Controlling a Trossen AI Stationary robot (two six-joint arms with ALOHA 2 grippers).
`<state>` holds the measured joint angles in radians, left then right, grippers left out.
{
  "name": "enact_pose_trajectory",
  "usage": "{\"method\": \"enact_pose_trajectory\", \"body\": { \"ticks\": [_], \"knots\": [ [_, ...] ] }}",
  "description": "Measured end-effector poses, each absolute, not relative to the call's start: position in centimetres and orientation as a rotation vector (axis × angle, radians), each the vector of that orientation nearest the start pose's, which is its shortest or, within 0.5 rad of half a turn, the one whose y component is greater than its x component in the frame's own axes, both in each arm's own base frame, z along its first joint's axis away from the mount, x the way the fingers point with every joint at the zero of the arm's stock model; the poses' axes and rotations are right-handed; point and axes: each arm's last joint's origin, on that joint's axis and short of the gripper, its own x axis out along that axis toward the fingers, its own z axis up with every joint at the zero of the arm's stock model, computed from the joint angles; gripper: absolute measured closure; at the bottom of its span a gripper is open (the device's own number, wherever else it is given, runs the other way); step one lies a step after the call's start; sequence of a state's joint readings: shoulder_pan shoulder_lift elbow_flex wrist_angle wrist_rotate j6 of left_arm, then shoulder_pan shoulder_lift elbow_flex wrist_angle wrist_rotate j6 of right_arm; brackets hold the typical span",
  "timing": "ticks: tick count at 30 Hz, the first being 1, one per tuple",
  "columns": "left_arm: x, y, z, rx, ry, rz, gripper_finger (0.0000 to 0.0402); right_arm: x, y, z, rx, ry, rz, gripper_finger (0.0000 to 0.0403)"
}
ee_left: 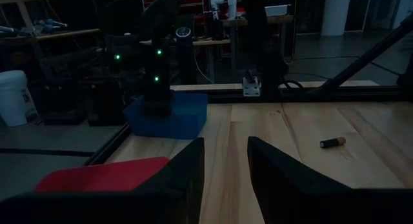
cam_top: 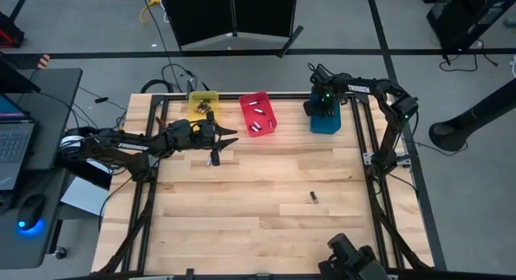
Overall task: Sort batteries
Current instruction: Put the orange battery into the blue bin, then adjust the red bin
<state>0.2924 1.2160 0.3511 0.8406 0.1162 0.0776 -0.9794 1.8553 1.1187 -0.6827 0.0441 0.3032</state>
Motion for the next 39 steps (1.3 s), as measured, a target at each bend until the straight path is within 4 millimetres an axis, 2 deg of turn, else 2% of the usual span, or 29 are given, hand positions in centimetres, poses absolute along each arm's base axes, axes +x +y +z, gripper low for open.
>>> {"method": "enact_pose_trajectory", "body": {
  "ticks": [5, 11, 14, 17, 20, 23, 24, 30, 34, 39],
  "knots": [
    [22.1, 6.3, 20.1, 0.072, 0.032, 0.175, 0.0275, 17.9, -26.9, 14.8, 0.892, 1.239, -1.015, 0.0257],
    [22.1, 6.3, 20.1, 0.072, 0.032, 0.176, 0.0275, 17.3, -26.2, 17.2, 0.792, 1.241, -1.014, 0.0205],
    [22.1, 6.3, 20.1, 0.069, 0.032, 0.184, 0.0275, 17.4, -25.7, 18.8, 0.751, 1.197, -0.997, 0.0201],
    [22.0, 6.4, 20.0, 0.027, 0.038, 0.203, 0.0276, 18.4, -24.7, 20.2, 0.71, 1.145, -0.925, 0.0228],
    [22.0, 6.4, 19.5, -0.018, 0.08, 0.229, 0.0285, 20.5, -23.2, 21.6, 0.613, 1.063, -0.811, 0.0291],
    [22.0, 6.5, 19.2, -0.028, 0.116, 0.25, 0.0308, 23.5, -21.7, 22.5, 0.507, 0.969, -0.645, 0.0373],
    [22.0, 6.5, 19.1, -0.028, 0.122, 0.254, 0.0318, 24.6, -21.3, 22.8, 0.469, 0.949, -0.597, 0.0387],
    [22.0, 6.5, 19.1, -0.027, 0.122, 0.255, 0.0368, 31.4, -20.6, 23.8, 0.251, 0.945, -0.435, 0.0391],
    [22.0, 6.5, 19.0, -0.028, 0.132, 0.255, 0.0387, 34.6, -22.4, 24.3, 0.155, 0.926, -0.398, 0.0395],
    [21.9, 6.5, 19.0, -0.028, 0.138, 0.255, 0.039, 36.8, -25.0, 23.5, 0.109, 0.962, -0.356, 0.0394]
  ]
}}
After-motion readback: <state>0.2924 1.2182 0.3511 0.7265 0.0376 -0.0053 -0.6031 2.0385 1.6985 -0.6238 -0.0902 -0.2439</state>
